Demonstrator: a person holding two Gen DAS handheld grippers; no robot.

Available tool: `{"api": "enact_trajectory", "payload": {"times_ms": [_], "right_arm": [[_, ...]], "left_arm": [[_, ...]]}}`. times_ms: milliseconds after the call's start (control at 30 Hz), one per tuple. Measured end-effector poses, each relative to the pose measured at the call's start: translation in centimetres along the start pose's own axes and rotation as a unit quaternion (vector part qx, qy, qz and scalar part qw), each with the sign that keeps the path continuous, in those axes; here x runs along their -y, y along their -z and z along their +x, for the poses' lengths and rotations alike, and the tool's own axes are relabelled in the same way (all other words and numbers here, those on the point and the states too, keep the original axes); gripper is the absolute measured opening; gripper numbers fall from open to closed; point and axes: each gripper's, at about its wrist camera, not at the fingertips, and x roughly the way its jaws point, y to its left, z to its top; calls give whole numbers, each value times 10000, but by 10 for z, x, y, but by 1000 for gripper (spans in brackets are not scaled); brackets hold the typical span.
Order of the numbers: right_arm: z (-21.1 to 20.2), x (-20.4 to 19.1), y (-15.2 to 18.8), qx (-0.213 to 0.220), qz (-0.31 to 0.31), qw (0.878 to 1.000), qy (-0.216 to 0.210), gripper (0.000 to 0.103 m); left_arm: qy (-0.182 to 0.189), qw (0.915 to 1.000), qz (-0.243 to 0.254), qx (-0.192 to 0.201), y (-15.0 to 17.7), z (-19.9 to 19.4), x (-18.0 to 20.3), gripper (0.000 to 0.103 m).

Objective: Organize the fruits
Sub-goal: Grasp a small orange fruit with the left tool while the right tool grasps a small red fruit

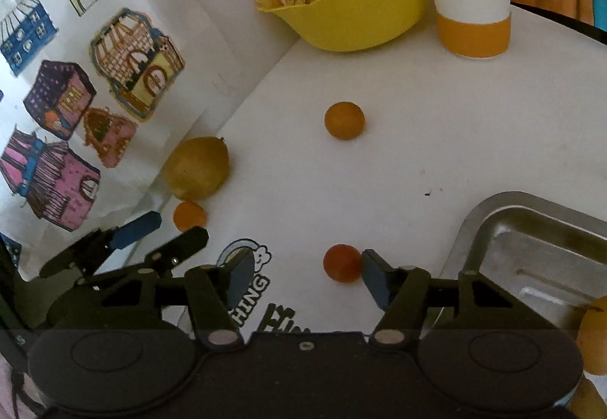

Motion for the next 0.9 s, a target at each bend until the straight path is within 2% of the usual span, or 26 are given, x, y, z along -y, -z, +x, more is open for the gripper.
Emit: {"api": "enact_trajectory", "payload": {"times_ms": [100,333,500,733,900], "right_arm": [[2,3,1,17,48,10000,56,65],[5,4,2,77,43,9999,60,56],[6,0,3,108,-88,9998,107,50],[5,-3,5,143,-323,9991,238,40],[7,-3,5,194,-359,9988,256,23]], "left_arm": [[-1,10000,-32,-65,-1,4,0,67],[-49,9995,-211,-213,-4,14,0,50],[-85,9995,-210,-220,-3,16,3,29],[29,9995,-203,-244,0,12,8,27],[187,9994,-63,-289,6,6,19,27]]}}
